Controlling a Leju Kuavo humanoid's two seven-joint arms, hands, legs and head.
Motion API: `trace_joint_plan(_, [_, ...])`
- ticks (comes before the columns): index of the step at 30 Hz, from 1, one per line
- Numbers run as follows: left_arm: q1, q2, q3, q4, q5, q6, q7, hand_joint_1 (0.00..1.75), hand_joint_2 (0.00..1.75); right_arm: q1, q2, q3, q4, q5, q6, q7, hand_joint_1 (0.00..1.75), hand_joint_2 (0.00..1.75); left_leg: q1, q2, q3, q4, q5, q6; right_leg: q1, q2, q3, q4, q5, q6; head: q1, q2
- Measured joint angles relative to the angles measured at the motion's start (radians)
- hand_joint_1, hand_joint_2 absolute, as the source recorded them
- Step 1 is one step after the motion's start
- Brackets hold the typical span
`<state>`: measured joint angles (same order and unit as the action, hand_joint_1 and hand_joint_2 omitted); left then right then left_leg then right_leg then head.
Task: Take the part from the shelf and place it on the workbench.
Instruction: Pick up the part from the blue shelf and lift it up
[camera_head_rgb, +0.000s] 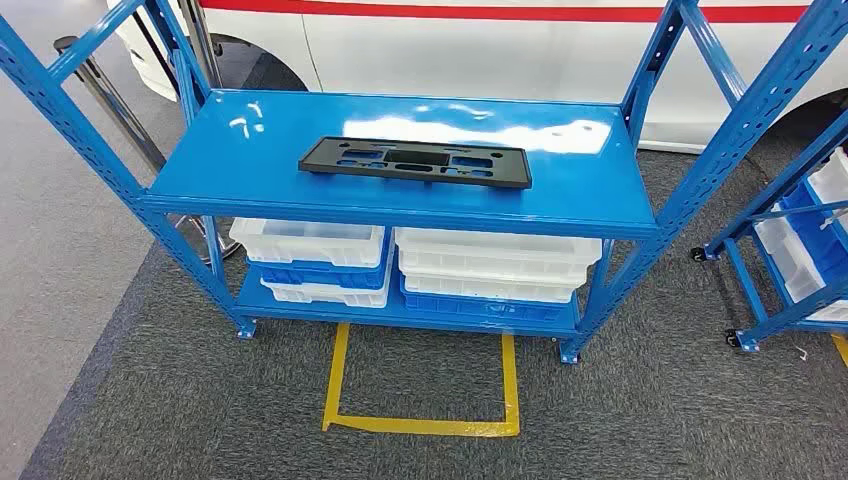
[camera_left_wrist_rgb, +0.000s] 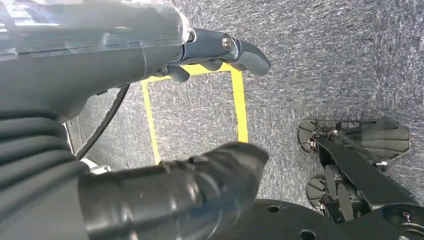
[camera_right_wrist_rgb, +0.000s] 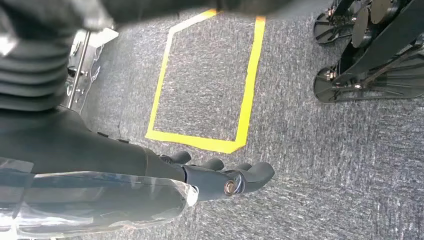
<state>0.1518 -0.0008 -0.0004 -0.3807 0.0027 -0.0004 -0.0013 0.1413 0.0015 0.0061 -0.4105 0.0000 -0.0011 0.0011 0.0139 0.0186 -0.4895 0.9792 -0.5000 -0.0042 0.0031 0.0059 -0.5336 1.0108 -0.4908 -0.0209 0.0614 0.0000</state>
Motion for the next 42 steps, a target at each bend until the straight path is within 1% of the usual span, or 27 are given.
trace_joint_plan(6, [-0.001, 0.000, 0.000, 0.000, 0.000, 0.000, 0.000, 0.00, 1.75, -0.001, 0.000, 0.000, 0.000, 0.000, 0.000, 0.000, 0.00, 1.75, 0.000, 0.000, 0.000, 0.000, 0.000, 0.000, 0.000, 0.000, 0.000, 0.000, 0.000, 0.000, 0.000, 0.000])
trace_joint_plan(8, [-0.009, -0.001, -0.005, 0.000, 0.000, 0.000, 0.003, 0.00, 1.75, -0.016, 0.002, -0.004, 0.003, 0.000, -0.007, 0.006, 0.00, 1.75, 0.000, 0.000, -0.001, 0.000, 0.000, 0.000, 0.000, 0.000, 0.000, 0.000, 0.000, 0.000, 0.000, 0.000])
trace_joint_plan(9, [-0.018, -0.002, -0.012, 0.000, 0.000, 0.001, 0.006, 0.00, 1.75, -0.029, 0.004, -0.009, 0.006, -0.001, -0.014, 0.012, 0.00, 1.31, 0.000, 0.000, -0.001, 0.000, 0.000, 0.000, 0.000, 0.000, 0.001, 0.000, 0.000, 0.000, 0.000, 0.000])
trace_joint_plan(12, [-0.054, -0.006, -0.040, 0.001, 0.000, 0.009, 0.022, 0.00, 0.44, -0.086, 0.016, -0.031, 0.018, -0.005, -0.053, 0.044, 0.00, 0.00, 0.000, 0.000, 0.000, 0.000, 0.001, 0.000, 0.000, 0.000, 0.002, 0.000, 0.001, 0.000, 0.000, 0.000])
trace_joint_plan(13, [-0.068, -0.008, -0.050, 0.002, 0.000, 0.012, 0.028, 0.00, 0.00, -0.109, 0.021, -0.040, 0.022, -0.007, -0.068, 0.056, 0.00, 0.00, 0.000, 0.000, 0.000, 0.000, 0.001, -0.001, 0.000, 0.000, 0.002, 0.000, 0.001, 0.000, 0.000, 0.000])
trace_joint_plan(20, [-0.159, -0.025, -0.131, 0.022, 0.000, 0.028, 0.071, 0.00, 0.00, -0.262, 0.062, -0.102, 0.060, -0.025, -0.188, 0.131, 0.00, 0.00, 0.000, 0.000, 0.003, 0.001, 0.003, -0.001, 0.000, 0.000, 0.002, 0.001, 0.002, 0.000, 0.000, 0.000])
trace_joint_plan(23, [-0.188, -0.030, -0.152, 0.035, 0.014, 0.045, 0.081, 0.00, 0.00, -0.300, 0.077, -0.138, 0.072, -0.035, -0.240, 0.120, 0.00, 0.00, 0.000, 0.000, 0.006, 0.002, 0.003, -0.001, 0.000, 0.000, 0.002, 0.001, 0.002, 0.000, 0.000, 0.000])
trace_joint_plan(26, [-0.201, -0.031, -0.156, 0.047, 0.048, 0.068, 0.081, 0.00, 0.00, -0.296, 0.077, -0.178, 0.077, -0.052, -0.254, 0.053, 0.00, 0.00, 0.000, 0.000, 0.006, 0.002, 0.003, -0.001, 0.000, 0.000, 0.001, 0.001, 0.002, 0.000, 0.000, 0.000])
trace_joint_plan(33, [-0.220, -0.030, -0.161, 0.077, 0.139, 0.119, 0.058, 0.00, 0.00, -0.257, 0.062, -0.257, 0.088, -0.097, -0.228, -0.154, 0.00, 0.00, 0.000, 0.000, 0.002, 0.001, 0.003, -0.001, 0.000, 0.000, -0.002, 0.001, 0.002, 0.000, 0.000, 0.000])
trace_joint_plan(35, [-0.225, -0.030, -0.164, 0.083, 0.160, 0.129, 0.052, 0.00, 0.00, -0.259, 0.056, -0.276, 0.086, -0.115, -0.205, -0.209, 0.00, 0.00, 0.000, 0.000, 0.001, 0.001, 0.003, -0.001, 0.000, 0.000, -0.001, 0.001, 0.002, 0.000, 0.000, 0.000])
trace_joint_plan(37, [-0.227, -0.030, -0.170, 0.087, 0.173, 0.135, 0.048, 0.00, 0.00, -0.265, 0.050, -0.289, 0.069, -0.136, -0.160, -0.255, 0.00, 0.00, 0.000, 0.000, 0.001, 0.001, 0.003, -0.001, -0.001, 0.000, 0.000, 0.001, 0.002, 0.000, 0.000, 0.000])
trace_joint_plan(41, [-0.230, -0.030, -0.178, 0.092, 0.188, 0.139, 0.040, 0.00, 0.00, -0.278, 0.046, -0.298, -0.007, -0.182, -0.054, -0.310, 0.00, 1.75, 0.000, 0.000, 0.004, 0.002, 0.003, -0.001, 0.000, 0.000, 0.000, 0.001, 0.002, 0.000, 0.000, 0.000])
trace_joint_plan(42, [-0.231, -0.031, -0.179, 0.093, 0.191, 0.139, 0.038, 0.00, 0.00, -0.279, 0.047, -0.297, -0.033, -0.194, -0.029, -0.315, 0.00, 1.75, 0.000, 0.000, 0.004, 0.002, 0.003, -0.001, 0.000, 0.000, 0.000, 0.001, 0.002, 0.000, 0.000, 0.000])
